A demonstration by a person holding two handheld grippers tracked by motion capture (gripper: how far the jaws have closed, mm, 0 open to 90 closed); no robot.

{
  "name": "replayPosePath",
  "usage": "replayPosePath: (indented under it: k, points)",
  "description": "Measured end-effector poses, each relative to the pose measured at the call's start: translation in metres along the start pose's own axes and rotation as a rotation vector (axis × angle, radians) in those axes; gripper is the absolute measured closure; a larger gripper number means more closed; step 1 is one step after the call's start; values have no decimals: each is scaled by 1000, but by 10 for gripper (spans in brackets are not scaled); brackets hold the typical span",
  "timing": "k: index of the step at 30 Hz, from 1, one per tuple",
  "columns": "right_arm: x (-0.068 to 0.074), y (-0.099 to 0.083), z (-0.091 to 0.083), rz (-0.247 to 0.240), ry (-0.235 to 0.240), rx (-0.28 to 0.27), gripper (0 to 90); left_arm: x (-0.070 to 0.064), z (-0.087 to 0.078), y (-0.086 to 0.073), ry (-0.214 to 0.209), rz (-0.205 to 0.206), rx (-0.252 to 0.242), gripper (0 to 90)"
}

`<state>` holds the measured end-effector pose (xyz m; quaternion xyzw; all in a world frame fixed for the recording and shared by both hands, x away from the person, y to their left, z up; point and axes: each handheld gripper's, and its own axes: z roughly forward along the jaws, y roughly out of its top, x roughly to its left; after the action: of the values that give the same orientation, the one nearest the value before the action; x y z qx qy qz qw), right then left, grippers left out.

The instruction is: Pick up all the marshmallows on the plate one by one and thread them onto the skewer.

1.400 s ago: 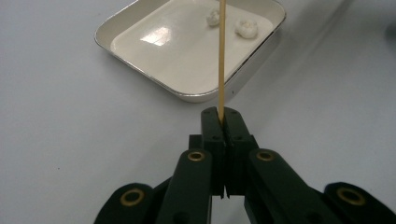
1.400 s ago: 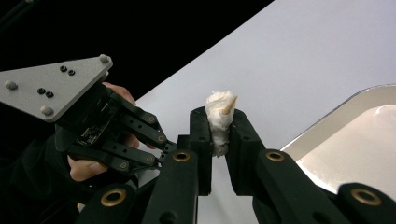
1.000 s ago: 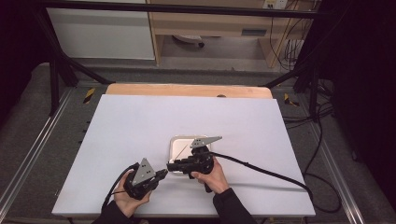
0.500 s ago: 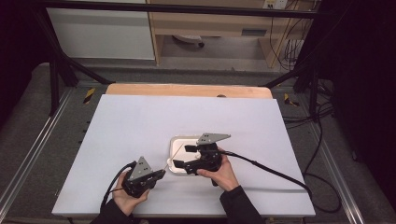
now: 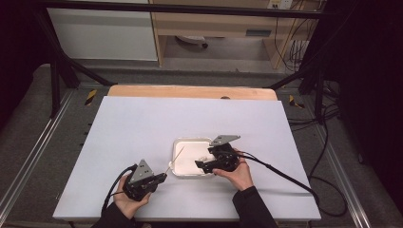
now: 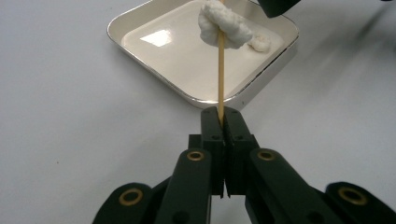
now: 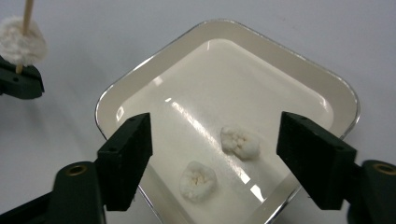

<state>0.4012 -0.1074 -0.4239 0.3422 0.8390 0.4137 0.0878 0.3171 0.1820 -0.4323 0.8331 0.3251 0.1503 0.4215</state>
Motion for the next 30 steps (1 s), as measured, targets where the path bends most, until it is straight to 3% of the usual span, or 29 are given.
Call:
replayPosePath:
  k: [4,11,21,30]
  points:
    - [1,-9,4,6,8,30,397,0,1,0,-2,0,2,886]
    - [6,-19,12,-36,-6,68,552,-1,1,0,-6,2,1,886]
    - [10,-23,14,-98,-7,71,668,-1,1,0,-6,1,0,886]
    - [10,-23,13,-82,1,69,717,-1,0,0,-7,1,-4,886]
